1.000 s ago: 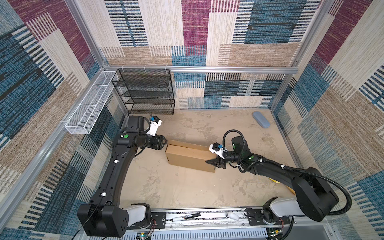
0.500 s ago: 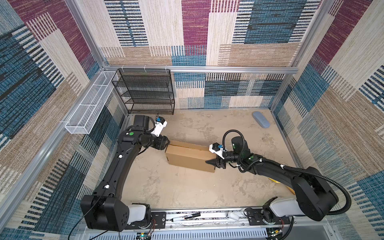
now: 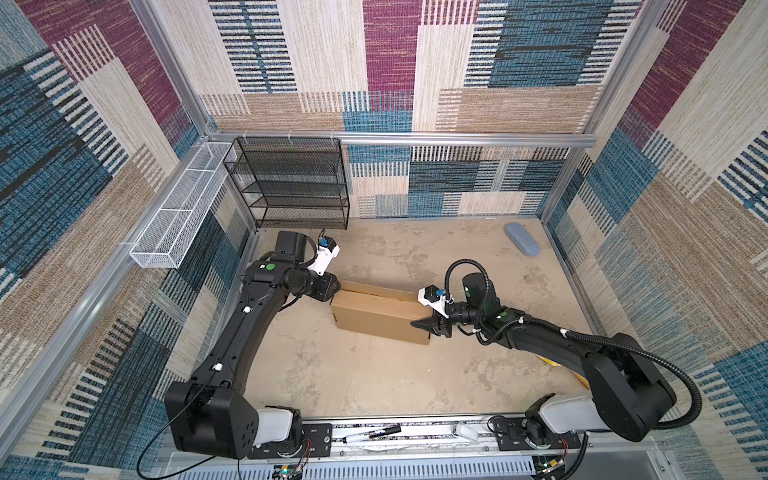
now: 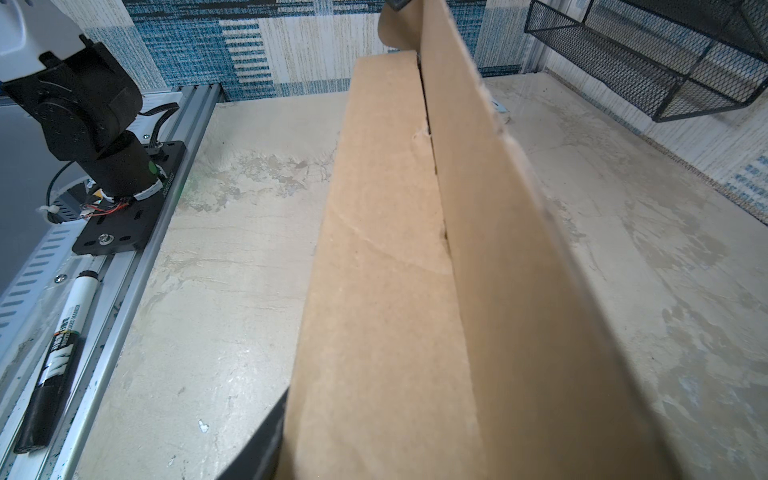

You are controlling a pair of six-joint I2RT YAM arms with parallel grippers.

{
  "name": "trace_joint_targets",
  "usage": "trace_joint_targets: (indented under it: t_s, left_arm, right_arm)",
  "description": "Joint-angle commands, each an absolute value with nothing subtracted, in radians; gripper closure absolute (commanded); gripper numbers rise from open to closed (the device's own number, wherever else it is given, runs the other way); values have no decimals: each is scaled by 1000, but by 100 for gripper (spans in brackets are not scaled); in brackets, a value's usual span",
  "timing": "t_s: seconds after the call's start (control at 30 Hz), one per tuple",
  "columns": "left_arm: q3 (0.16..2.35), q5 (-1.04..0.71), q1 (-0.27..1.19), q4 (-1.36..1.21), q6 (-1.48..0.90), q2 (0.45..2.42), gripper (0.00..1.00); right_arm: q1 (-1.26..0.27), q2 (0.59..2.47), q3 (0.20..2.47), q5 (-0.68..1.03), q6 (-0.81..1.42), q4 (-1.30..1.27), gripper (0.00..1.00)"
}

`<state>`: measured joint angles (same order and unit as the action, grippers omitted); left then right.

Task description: Fold the paper box

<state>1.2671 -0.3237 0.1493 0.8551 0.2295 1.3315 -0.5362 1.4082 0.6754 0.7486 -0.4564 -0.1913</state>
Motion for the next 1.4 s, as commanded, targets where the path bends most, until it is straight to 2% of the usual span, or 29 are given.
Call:
trace_joint_targets:
  t_s: [0.0,0.47,0.7,0.97,1.37]
  left_arm:
    - [1255,-307,152,853,201,1312,67]
    - [1244,-281,173,856,155,1294,87]
    - [1248,-298,179,856,128,1290,87]
    - [1237,-302,189,856,98,1287,82]
    - [1211,-231,198,867,88,1276,77]
  right_arm:
    - [-535,1416,687,727,-451,-183,56]
    - [-535,1416,687,718,-453,-176,57]
    - [-535,1422,691,713,-454,-173,57]
    - [-535,1426,690,706,-454,-176,59]
    - [-535,1429,693,706,-453,-173,59]
